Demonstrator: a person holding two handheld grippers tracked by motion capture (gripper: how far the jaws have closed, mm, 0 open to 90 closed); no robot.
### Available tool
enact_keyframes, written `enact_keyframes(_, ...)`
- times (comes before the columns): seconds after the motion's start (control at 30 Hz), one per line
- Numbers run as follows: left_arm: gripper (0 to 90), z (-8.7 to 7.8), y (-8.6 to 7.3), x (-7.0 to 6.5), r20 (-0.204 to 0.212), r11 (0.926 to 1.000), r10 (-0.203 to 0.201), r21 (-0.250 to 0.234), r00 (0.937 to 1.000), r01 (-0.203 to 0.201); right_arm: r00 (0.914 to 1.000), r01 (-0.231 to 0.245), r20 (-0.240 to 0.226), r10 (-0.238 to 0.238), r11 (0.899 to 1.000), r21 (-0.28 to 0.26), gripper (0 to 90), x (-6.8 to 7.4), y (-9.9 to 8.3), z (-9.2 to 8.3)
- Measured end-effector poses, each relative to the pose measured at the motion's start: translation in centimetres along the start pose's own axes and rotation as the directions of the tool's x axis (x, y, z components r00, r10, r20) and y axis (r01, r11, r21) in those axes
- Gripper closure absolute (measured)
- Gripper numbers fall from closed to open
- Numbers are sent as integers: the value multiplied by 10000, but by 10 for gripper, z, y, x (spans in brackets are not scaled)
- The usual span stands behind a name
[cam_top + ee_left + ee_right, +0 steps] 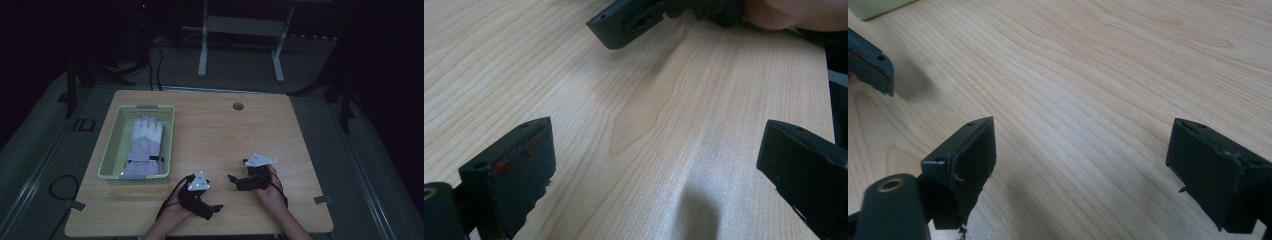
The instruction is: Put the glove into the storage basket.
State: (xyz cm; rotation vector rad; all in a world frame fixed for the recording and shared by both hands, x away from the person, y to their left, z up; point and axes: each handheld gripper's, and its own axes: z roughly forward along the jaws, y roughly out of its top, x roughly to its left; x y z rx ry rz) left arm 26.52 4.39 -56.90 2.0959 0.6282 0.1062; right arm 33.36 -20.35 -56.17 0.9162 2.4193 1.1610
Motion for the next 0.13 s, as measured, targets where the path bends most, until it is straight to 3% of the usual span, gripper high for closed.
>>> enact_keyframes(0.13,23,0,0,0,28,10000,4,-2,10000,-4,10000,28,-2,-28,10000,37,126,0,0,0)
